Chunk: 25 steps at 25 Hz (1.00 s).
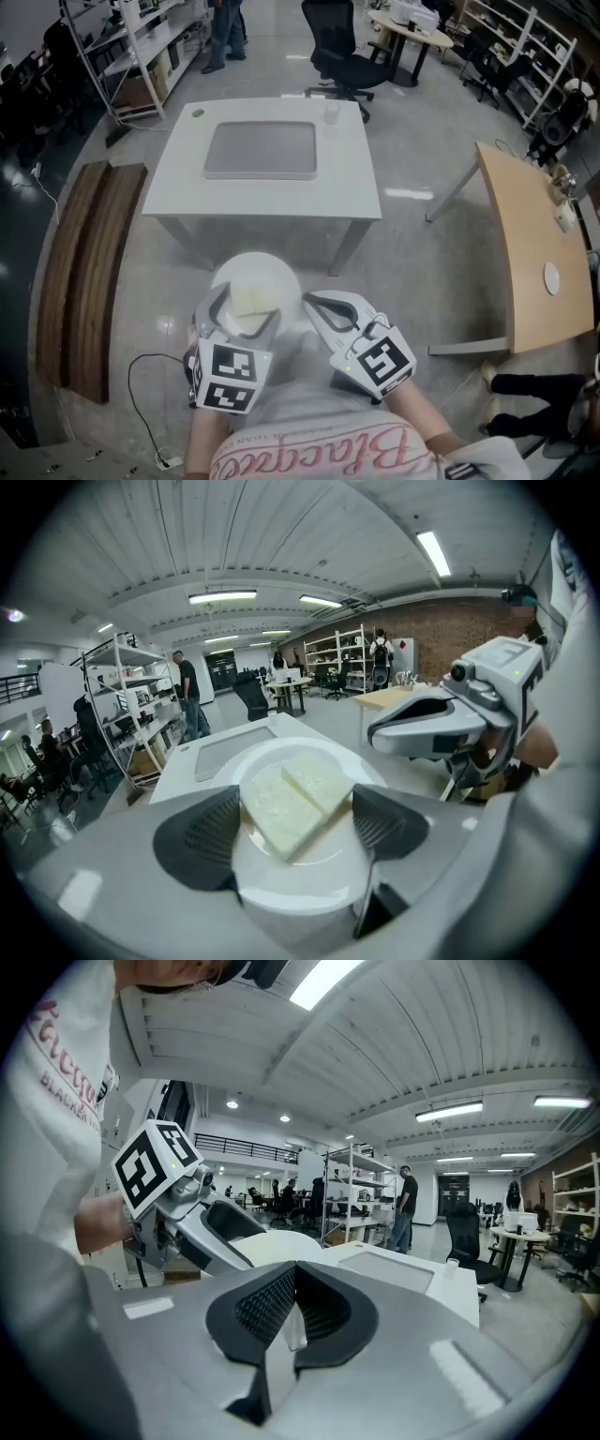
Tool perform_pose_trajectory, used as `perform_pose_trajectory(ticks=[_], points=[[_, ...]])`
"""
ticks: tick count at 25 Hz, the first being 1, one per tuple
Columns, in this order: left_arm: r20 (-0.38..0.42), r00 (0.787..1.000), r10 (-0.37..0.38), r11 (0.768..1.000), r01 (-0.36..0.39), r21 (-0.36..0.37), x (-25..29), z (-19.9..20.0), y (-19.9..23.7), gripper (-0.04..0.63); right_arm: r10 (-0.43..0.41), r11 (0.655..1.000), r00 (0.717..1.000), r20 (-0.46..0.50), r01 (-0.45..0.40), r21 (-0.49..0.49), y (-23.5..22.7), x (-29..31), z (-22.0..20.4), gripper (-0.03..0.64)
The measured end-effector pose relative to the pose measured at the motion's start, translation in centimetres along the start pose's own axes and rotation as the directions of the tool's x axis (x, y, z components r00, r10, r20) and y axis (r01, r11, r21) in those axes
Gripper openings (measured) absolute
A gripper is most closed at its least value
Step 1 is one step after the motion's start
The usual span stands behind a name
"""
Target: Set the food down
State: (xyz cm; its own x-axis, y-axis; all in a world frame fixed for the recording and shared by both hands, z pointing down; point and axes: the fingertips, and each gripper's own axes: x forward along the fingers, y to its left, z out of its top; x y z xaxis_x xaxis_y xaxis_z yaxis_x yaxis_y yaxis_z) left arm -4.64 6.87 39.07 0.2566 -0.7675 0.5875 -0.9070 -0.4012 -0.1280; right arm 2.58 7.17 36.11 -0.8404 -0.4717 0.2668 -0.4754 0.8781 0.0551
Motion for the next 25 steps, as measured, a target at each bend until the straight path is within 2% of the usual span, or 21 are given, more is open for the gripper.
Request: perform_pose_trajectory(ticks=[7, 11, 16, 25], points=[[-0.012, 1.0, 0.023, 0.999, -0.023, -0.023, 4.2, 2.2, 1.8, 0.374, 0.016, 1.0, 1.0, -0.016, -0.017, -0.016, -4.7, 1.5, -0.2, 0.002], [-0.008, 1.0, 0.023, 0.999, -0.023, -0.023, 6.3, 3.6, 2.3, 0.374, -0.003, 1.0, 1.0, -0.02, 0.003, -0.001, -7.3, 1.9, -0.3, 0.002], [-0.009, 1.0, 0.006, 0.999, -0.006, -0.039, 7.6, 4.3, 3.0, 0.374, 0.003, 1.0, 1.0, -0.03, -0.002, 0.029, -8.7, 2.9, -0.5, 0.002], [-0.003, 0.999, 0.034, 0.998, -0.034, -0.059, 10.1, 5.1, 6.1, 0.374, 0.019, 1.0, 0.999, -0.029, -0.018, 0.022, -11.0, 6.1, -0.4, 0.002]])
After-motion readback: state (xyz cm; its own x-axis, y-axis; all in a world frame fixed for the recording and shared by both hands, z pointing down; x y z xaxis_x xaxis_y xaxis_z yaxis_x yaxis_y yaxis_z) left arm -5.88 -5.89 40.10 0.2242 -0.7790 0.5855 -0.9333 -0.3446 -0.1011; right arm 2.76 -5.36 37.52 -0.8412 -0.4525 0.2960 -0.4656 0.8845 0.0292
